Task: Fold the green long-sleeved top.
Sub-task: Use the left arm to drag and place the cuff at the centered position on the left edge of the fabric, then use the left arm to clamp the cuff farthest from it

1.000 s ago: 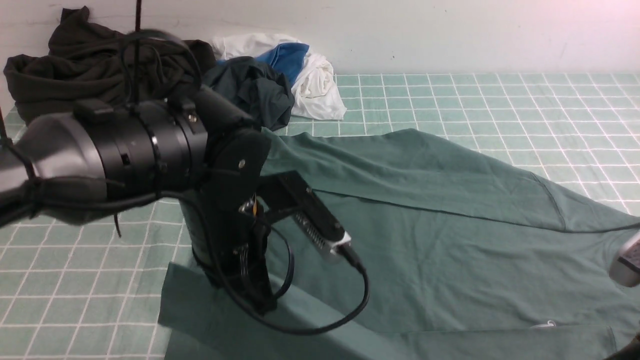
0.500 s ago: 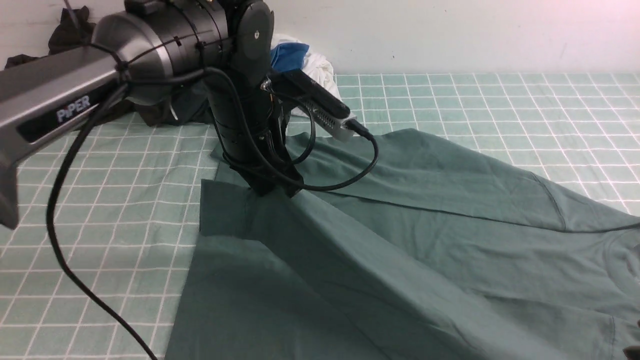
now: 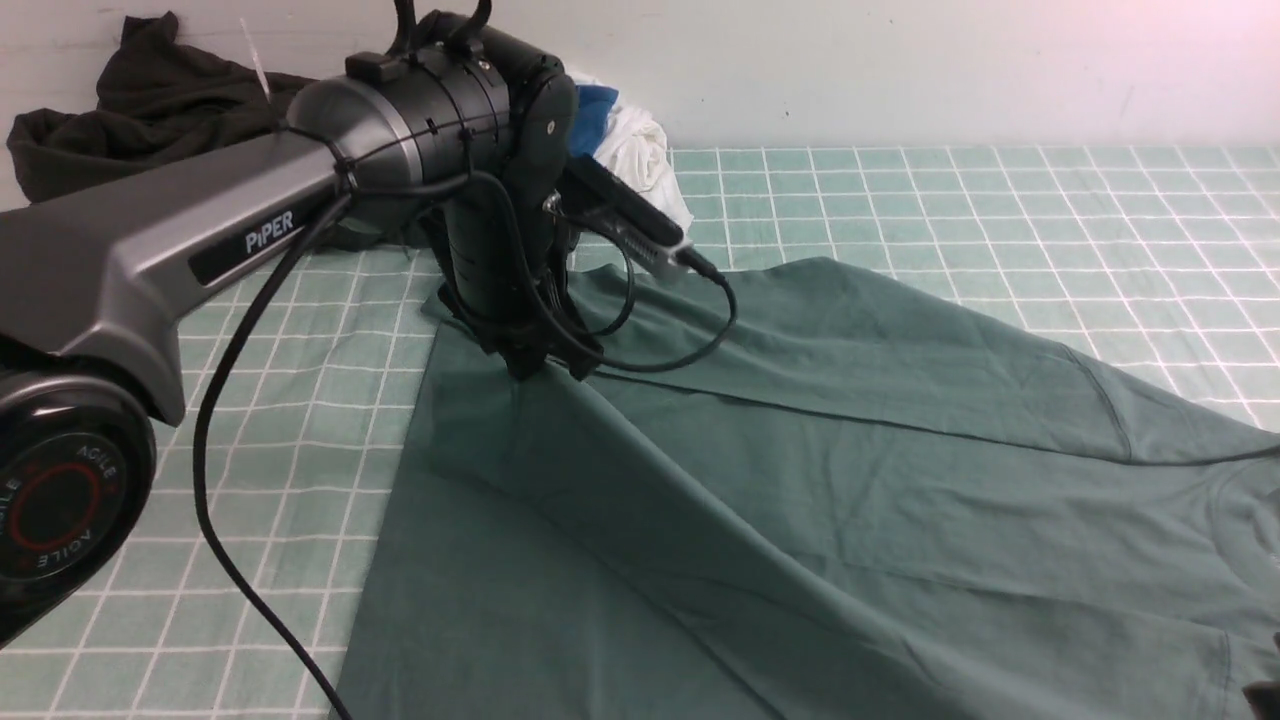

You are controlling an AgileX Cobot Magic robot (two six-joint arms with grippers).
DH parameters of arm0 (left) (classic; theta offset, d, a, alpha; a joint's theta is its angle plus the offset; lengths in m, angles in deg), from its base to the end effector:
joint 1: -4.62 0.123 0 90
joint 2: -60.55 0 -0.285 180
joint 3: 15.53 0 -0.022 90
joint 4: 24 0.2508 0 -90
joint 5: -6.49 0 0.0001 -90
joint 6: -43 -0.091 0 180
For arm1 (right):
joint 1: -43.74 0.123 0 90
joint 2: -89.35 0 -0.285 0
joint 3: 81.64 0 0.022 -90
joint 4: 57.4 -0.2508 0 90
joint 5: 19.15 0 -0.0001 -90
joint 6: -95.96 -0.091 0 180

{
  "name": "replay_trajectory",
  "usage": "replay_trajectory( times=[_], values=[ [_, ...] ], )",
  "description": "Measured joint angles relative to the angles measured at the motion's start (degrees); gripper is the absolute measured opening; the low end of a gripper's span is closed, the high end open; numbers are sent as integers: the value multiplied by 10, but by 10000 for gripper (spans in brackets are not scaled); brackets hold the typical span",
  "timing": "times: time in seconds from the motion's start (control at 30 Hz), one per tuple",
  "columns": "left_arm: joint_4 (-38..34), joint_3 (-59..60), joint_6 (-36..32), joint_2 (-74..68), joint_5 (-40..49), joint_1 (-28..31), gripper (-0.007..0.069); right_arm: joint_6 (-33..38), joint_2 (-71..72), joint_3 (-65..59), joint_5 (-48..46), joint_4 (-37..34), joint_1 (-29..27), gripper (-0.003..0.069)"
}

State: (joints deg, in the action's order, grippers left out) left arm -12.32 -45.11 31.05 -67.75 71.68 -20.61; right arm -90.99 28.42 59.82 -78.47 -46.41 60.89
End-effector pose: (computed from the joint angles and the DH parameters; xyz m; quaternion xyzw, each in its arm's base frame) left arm 0.4171 -0.1781 0.2446 0.3418 0.9243 0.0807 0.1496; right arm 0.1435 0.0287 0.2691 -0.1197 0.9716 -0.0497 0.1979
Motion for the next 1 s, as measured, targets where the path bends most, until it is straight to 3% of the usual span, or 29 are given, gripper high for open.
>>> replay_trajectory(
  times=[0.1,0.23,0.47,0.6,0.83,1.0],
  values=[
    [15,-26,46,-6,-19,24,350,0,0,0,27,0,0,-16],
    [10,-38,81,-27,-36,65,386,0,-1,0,63,4,0,-16],
    [-64,-40,102,-75,-111,141,388,0,-4,0,117,13,0,-16],
    [-132,-40,104,-109,-196,175,388,-1,-5,0,145,13,0,-16],
    [-182,-40,112,-150,-301,191,388,-1,-5,0,150,13,0,-16],
    [-187,-40,120,-160,-319,191,358,-1,-5,0,150,15,0,-16]
  ],
)
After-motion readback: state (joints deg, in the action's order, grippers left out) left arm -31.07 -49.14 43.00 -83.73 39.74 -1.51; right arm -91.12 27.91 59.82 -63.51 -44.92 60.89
